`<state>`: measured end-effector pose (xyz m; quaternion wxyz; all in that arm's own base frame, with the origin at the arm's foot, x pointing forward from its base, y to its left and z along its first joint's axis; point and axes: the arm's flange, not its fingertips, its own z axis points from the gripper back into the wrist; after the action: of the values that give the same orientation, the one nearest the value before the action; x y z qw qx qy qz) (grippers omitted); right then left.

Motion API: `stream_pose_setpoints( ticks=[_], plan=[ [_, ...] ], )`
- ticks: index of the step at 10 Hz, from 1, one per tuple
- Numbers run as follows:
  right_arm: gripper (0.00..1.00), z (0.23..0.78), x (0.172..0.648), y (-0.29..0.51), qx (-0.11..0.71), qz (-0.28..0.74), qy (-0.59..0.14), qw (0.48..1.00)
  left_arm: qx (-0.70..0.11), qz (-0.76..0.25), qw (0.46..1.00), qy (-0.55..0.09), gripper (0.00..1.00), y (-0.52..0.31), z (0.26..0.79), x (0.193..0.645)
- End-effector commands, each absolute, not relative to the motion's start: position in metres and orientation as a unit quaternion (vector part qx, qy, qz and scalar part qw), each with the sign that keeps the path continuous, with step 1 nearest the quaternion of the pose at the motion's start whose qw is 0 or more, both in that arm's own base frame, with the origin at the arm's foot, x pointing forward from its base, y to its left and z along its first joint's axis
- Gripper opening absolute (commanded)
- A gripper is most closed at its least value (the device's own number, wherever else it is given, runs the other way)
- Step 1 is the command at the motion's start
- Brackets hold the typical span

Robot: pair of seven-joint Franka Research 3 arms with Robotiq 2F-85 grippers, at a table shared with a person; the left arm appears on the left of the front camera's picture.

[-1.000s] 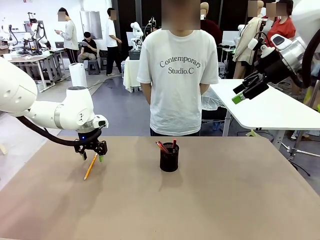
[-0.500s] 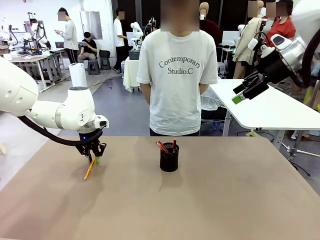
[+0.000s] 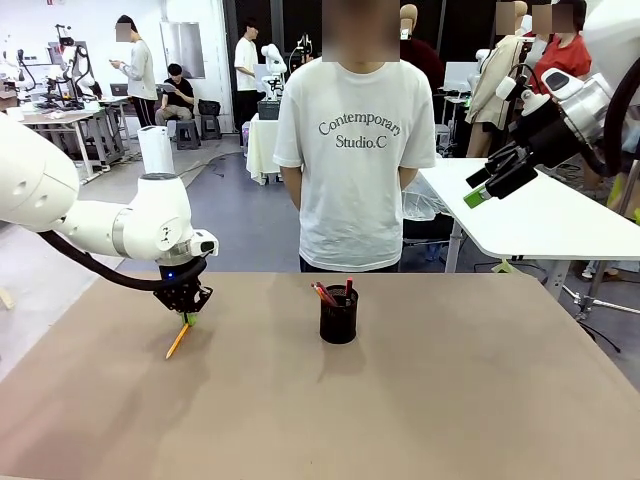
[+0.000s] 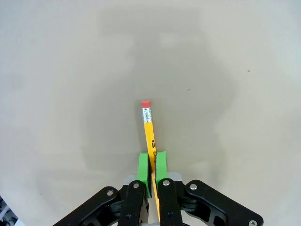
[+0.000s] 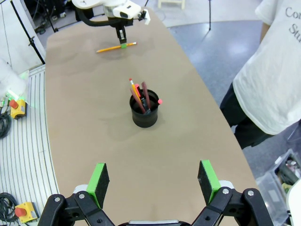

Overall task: Place the pens into the pen holder.
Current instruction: Pick up a writing instrument from the table and place it into the Pen holder.

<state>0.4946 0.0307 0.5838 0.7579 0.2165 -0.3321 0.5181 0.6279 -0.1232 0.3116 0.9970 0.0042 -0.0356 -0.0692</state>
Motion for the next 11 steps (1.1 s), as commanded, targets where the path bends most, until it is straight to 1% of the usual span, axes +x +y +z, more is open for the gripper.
stream_pose_setpoints(
  ticks=[1,2,3,4,5,6,7,8,9,10,11],
  plan=[
    [1.00,0.584,0.494,0.033,0.212,0.515,-0.334,0.761,0.011,-0.056,0.997,-0.044,0.00,-0.121,0.325,0.628],
    [1.00,0.584,0.494,0.033,0.212,0.515,-0.334,0.761,-0.022,-0.061,0.997,-0.043,0.00,-0.116,0.340,0.622],
    [1.00,0.584,0.494,0.033,0.212,0.515,-0.334,0.761,-0.071,-0.068,0.994,-0.049,0.00,-0.112,0.359,0.615],
    [1.00,0.584,0.494,0.033,0.212,0.515,-0.334,0.761,-0.084,-0.065,0.992,-0.063,0.00,-0.108,0.376,0.611],
    [1.00,0.584,0.494,0.033,0.212,0.515,-0.334,0.761,-0.115,-0.079,0.988,-0.066,0.00,-0.103,0.394,0.602],
    [1.00,0.584,0.494,0.033,0.212,0.515,-0.334,0.761,-0.176,-0.109,0.977,-0.057,0.00,-0.098,0.410,0.592],
    [1.00,0.584,0.494,0.033,0.212,0.515,-0.334,0.761,-0.258,-0.144,0.954,-0.041,0.00,-0.093,0.425,0.585],
    [1.00,0.584,0.494,0.033,0.212,0.515,-0.334,0.761,-0.312,-0.164,0.935,-0.049,0.00,-0.088,0.436,0.577],
    [1.00,0.584,0.494,0.033,0.212,0.515,-0.334,0.761,-0.383,-0.210,0.898,-0.052,0.00,-0.085,0.444,0.573],
    [1.00,0.584,0.494,0.033,0.212,0.515,-0.334,0.761,-0.432,-0.247,0.866,-0.047,0.00,-0.084,0.450,0.568],
    [1.00,0.584,0.494,0.033,0.212,0.515,-0.334,0.761,-0.432,-0.277,0.854,-0.085,0.00,-0.085,0.451,0.568]
  ],
)
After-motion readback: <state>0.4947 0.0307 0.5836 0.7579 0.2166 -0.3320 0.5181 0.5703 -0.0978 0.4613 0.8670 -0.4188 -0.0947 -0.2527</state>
